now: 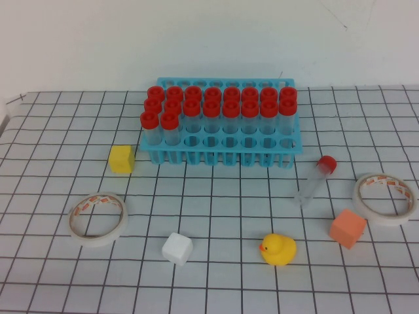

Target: Place the test tubes

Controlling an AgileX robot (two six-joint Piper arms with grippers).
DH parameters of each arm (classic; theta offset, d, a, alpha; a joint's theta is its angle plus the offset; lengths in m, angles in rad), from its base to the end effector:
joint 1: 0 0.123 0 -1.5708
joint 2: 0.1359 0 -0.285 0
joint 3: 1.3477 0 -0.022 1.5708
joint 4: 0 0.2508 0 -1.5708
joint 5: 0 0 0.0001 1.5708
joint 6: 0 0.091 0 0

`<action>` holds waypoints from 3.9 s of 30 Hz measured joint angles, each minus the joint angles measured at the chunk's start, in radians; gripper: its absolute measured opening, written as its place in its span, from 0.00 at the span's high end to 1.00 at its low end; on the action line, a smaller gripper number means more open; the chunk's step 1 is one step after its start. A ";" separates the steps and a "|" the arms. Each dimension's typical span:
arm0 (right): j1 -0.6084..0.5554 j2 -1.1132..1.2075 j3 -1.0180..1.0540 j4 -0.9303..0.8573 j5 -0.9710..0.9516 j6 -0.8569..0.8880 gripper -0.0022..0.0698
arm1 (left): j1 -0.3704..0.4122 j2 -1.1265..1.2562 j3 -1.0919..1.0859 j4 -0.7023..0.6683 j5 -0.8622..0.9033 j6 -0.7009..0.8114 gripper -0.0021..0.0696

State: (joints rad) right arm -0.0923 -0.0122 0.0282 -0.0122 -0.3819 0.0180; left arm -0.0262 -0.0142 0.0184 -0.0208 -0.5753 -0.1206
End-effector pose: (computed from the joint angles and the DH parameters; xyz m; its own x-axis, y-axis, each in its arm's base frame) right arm 0.0475 -0.0040 0.2377 0.4364 -0.0337 -0.8991 0.0852 0.9964 0.0040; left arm 0.0373 0.0001 0.2559 0.6033 -0.1535 -0.7826 0.1012 0.9881 -0.1157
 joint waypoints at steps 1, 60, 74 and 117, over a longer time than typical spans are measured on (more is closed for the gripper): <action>0.000 0.000 0.000 0.022 -0.011 0.017 0.97 | 0.000 0.000 0.000 0.005 -0.011 -0.047 0.97; 0.342 1.615 -1.276 0.489 1.245 -0.487 0.79 | 0.000 0.618 -0.453 -0.572 1.187 0.551 0.97; 0.457 1.994 -1.644 0.174 1.345 -0.032 0.20 | 0.000 0.635 -0.453 -0.600 1.158 0.580 0.97; 0.457 2.072 -1.655 0.071 1.369 0.047 0.65 | 0.000 0.635 -0.453 -0.648 1.170 0.581 0.97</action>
State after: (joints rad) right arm 0.3647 2.0596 -1.6272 0.0592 0.9876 0.0650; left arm -0.0262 0.6204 -0.4349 -0.6691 0.5946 0.4606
